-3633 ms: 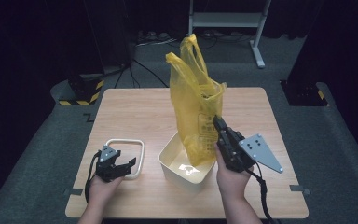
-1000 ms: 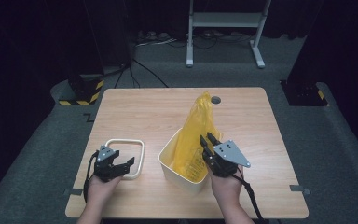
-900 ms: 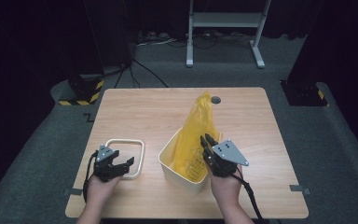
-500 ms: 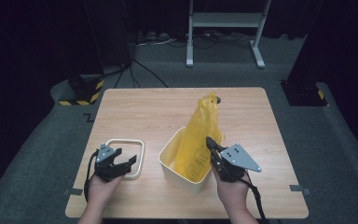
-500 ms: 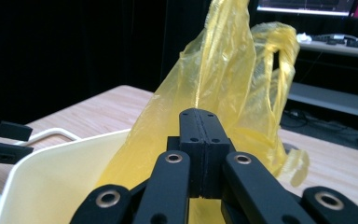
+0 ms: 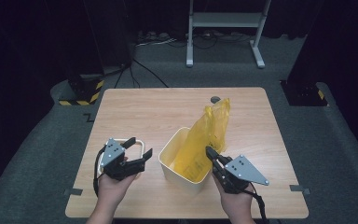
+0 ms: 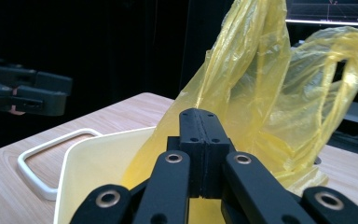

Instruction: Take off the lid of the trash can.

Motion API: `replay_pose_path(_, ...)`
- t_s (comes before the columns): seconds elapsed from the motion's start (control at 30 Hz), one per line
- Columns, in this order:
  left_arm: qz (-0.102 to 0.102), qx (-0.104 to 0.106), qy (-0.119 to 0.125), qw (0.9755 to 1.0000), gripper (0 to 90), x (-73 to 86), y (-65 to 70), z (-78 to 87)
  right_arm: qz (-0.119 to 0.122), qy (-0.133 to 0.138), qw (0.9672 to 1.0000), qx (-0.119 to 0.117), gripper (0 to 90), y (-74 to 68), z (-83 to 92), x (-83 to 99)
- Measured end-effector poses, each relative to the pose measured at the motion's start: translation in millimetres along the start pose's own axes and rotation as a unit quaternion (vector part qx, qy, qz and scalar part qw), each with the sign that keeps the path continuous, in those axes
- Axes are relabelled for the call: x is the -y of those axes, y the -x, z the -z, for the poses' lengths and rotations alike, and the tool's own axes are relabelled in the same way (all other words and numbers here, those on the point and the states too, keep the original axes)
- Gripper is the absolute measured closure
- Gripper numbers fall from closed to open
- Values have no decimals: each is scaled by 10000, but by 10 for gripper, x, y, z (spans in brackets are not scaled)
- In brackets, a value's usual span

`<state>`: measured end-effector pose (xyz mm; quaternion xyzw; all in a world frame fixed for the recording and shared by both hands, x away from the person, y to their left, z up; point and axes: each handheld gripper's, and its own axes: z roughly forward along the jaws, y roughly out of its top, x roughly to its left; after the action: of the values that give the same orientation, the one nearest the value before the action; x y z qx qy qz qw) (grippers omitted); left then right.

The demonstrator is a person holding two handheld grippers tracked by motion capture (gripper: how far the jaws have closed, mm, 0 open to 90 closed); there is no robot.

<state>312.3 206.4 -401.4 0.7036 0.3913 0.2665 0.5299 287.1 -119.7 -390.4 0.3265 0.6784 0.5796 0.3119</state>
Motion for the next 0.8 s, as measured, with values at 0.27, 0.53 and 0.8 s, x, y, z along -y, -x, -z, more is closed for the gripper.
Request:
replay_pose_path(0.27,-131,334,90,9993,233,-172,256,-271,93,-40,9998,-154,900,-114,-39,29)
replay_pose_path(0.53,-233,859,-27,9960,313,-307,460,-536,50,-5,9998,-207,900,-119,-10,12)
replay_pose_path(0.8,-435,1110,-316,9924,619,-334,633,-697,21,50,9998,-203,900,-114,23,-9)
